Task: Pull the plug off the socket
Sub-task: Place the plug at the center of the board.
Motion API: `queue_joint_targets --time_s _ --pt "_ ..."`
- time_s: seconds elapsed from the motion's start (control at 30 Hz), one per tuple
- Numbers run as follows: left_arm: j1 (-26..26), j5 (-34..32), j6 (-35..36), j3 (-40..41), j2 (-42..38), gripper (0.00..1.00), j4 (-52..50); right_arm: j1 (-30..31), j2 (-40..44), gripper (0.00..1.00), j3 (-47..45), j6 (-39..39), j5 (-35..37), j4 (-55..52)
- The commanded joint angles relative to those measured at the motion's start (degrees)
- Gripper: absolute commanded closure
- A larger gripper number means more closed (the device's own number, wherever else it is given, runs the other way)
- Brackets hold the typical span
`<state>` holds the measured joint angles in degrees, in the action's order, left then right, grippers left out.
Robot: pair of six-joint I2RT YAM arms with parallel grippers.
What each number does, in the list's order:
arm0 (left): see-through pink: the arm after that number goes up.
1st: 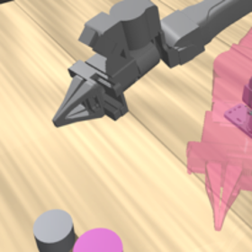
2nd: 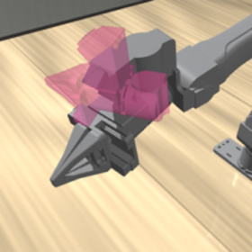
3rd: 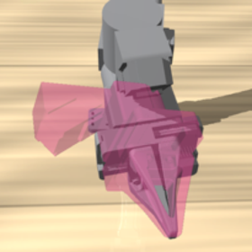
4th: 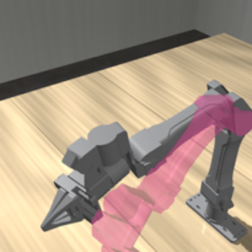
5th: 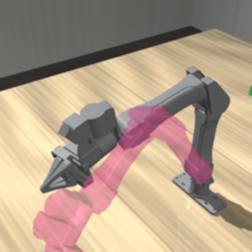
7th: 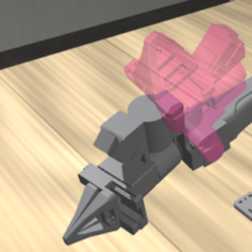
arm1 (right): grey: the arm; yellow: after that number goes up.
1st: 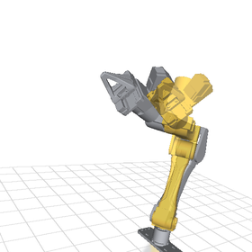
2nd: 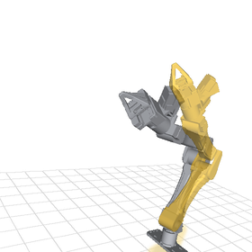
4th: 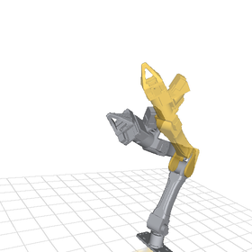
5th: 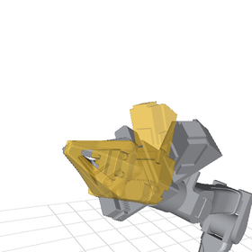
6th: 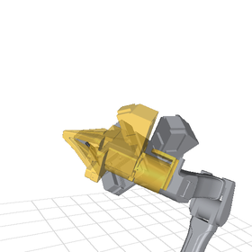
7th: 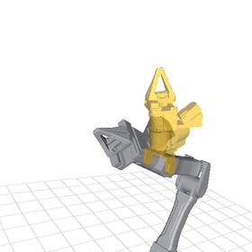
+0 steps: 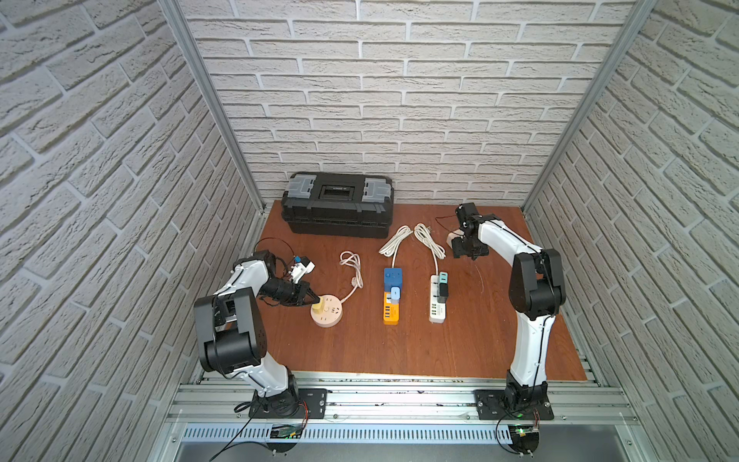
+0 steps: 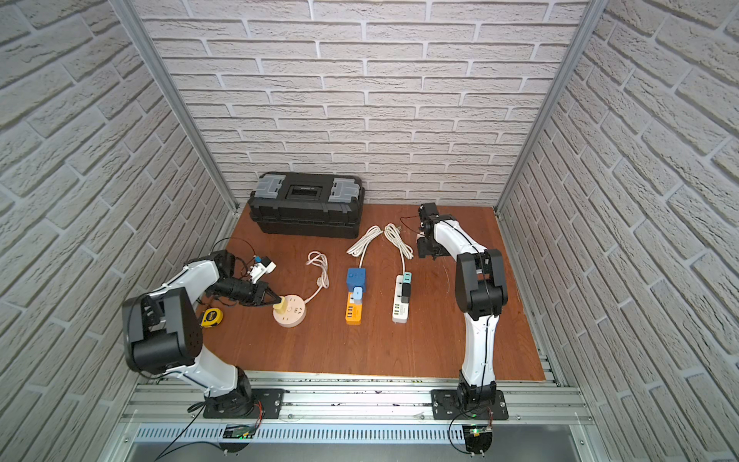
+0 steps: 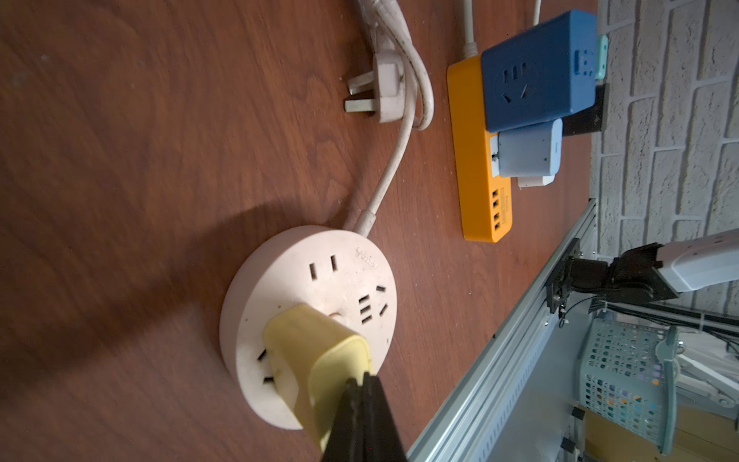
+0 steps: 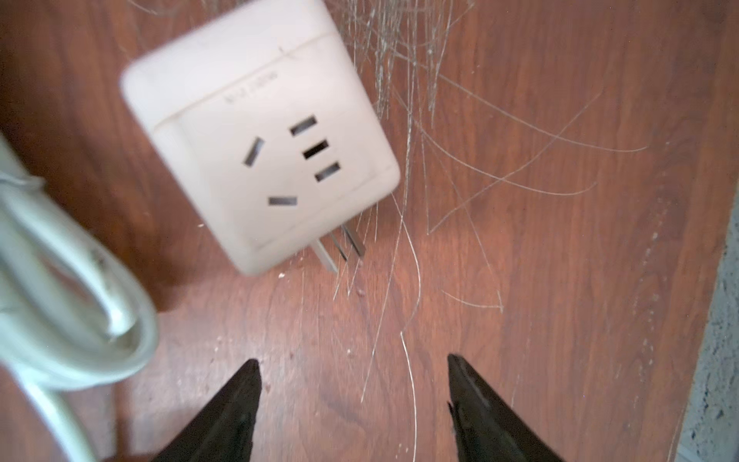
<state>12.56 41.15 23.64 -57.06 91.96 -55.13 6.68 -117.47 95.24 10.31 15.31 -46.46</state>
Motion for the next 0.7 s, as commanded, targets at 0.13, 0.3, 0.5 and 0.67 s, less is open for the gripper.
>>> queue_joint_targets --time_s 0.13,0.3,0.5,0.67 --pt "-4.6 -6.8 3.4 1.5 -2.3 0.75 -2.0 4.6 18.1 0.26 -8.5 2.6 -5.2 5.5" --pt "-4.7 -5.7 3.8 -1.0 -7.1 0.62 -5.4 11.0 26.2 0.28 -11.7 0.9 -8.7 7.6" --pt "-3.2 -5.8 4.1 -3.3 -13.0 0.51 -9.3 20.8 30.0 0.36 -12.7 1.6 -15.1 10.1" --pt "0.5 -6.2 4.7 -4.9 -17.4 0.44 -11.0 29.9 29.5 0.54 -14.6 7.8 -18.6 15.6"
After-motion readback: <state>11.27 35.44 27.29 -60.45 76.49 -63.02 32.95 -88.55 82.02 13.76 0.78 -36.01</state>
